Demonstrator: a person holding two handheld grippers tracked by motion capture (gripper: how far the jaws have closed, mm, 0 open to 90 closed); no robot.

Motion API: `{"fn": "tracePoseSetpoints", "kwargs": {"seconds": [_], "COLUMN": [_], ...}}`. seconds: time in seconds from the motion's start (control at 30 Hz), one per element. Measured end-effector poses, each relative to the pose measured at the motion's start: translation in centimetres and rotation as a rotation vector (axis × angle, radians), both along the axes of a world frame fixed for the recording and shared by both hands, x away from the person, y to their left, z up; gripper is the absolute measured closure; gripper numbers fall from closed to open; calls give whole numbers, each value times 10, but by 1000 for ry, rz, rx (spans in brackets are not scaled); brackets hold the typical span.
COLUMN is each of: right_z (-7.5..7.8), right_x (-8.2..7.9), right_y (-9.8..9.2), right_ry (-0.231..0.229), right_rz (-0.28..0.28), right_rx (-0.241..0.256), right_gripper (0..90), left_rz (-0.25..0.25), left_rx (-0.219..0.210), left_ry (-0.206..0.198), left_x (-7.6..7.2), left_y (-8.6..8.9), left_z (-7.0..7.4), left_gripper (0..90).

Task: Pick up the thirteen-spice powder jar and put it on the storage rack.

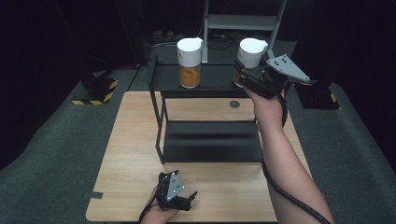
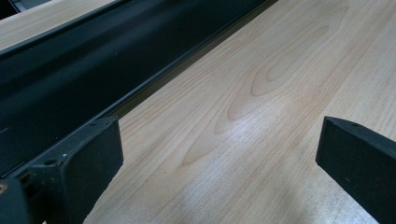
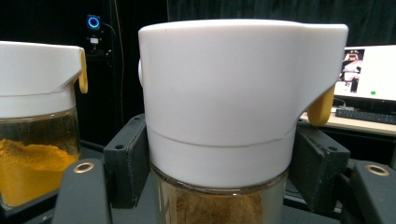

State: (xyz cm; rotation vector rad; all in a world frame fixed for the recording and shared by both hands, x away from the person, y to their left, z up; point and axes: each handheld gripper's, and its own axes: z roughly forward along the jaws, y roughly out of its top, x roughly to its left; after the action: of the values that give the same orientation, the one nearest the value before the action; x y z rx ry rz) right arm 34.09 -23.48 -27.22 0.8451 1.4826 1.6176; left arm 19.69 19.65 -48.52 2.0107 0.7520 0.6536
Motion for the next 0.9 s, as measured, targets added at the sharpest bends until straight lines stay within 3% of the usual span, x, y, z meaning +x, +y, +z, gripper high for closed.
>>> {"fn": "tracePoseSetpoints", "kwargs": {"seconds": [0.53,0.67,0.73,0.9], "right_z": [-1,1,2,2], "right_x": [7,7,5,0], "right_y": [1,1,3,3], "right_ry": [12,30,40,19], "right_rz": [8,3,-9,-12], "right_rx": [11,16,16,7], "right_gripper": [291,222,120,0], "left_rz": [-2,-4,-4,-5], "left_rx": [-6,-6,-4,-2], "left_ry": [1,-1,0,-3], "left_x": [0,0,0,-1], "left_y": [1,1,1,1], "left_z": [0,0,0,-1], "left_gripper": [10,10,10,10]}}
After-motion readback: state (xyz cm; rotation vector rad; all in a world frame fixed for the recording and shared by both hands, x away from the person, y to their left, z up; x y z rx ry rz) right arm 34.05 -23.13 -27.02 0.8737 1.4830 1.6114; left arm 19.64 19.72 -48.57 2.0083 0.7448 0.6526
